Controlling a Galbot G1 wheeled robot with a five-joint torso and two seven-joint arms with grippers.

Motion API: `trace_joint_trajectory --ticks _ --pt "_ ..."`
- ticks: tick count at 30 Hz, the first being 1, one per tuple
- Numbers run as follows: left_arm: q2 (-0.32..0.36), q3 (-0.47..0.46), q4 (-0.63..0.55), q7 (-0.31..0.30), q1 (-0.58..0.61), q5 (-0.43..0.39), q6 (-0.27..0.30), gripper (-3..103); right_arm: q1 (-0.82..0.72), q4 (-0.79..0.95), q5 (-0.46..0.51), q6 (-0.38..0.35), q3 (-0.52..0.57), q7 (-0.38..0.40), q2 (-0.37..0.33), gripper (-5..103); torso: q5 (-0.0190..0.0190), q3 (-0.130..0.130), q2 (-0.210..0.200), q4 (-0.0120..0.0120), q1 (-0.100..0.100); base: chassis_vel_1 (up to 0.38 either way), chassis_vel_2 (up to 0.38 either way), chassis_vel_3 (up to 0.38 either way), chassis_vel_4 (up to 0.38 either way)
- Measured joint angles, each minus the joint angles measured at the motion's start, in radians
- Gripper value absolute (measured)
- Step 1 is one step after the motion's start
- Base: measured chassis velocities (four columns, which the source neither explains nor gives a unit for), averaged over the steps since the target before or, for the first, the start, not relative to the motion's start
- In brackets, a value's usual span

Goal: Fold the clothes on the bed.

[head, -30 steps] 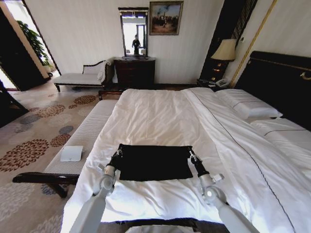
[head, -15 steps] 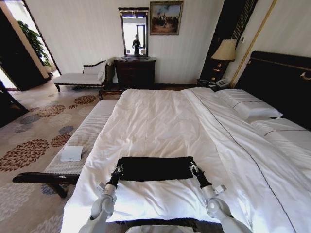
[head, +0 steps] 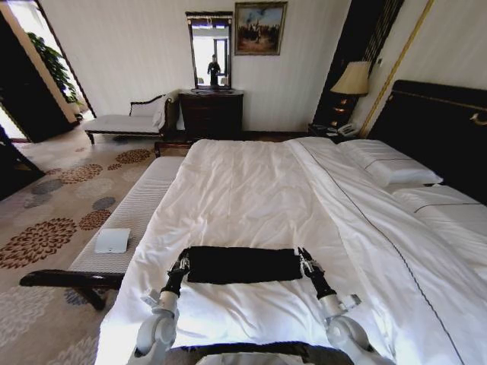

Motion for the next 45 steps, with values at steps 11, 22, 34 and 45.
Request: trace_joint_trajectory --ticks 11,22,34,45 --pt "0.012 0.112 0.126 -0.313 -0.24 0.278 0.369 78 0.231 -0.073 -0.065 -0.406 -0.178 0.264 -0.082 88 0.0002 0.0 0.0 -0.0002 0.0 0.0 0.0 0.0 0.0" --pt "0.07 0.172 0.106 -0.366 -0.209 0.36 0.576 100 0.281 -0.085 -0.102 -0.577 -0.274 0.435 -0.099 100 0.0 0.0 0.0 -0.0001 0.0 0.0 0.0 0.0 0.0" --pt "0.201 0.119 -0.09 -0.371 0.05 0.383 0.625 100 0.017 0.217 -0.079 -0.674 -0.209 0.612 -0.179 100 -0.0004 0.0 0.0 -0.0001 0.0 0.0 0.0 0.0 0.0" --pt "0.219 0.063 -0.216 -0.369 0.015 0.252 0.625 100 0.031 0.349 -0.026 -0.66 -0.163 0.688 -0.168 100 0.0 0.0 0.0 -0.0001 0.0 0.0 0.0 0.0 0.0"
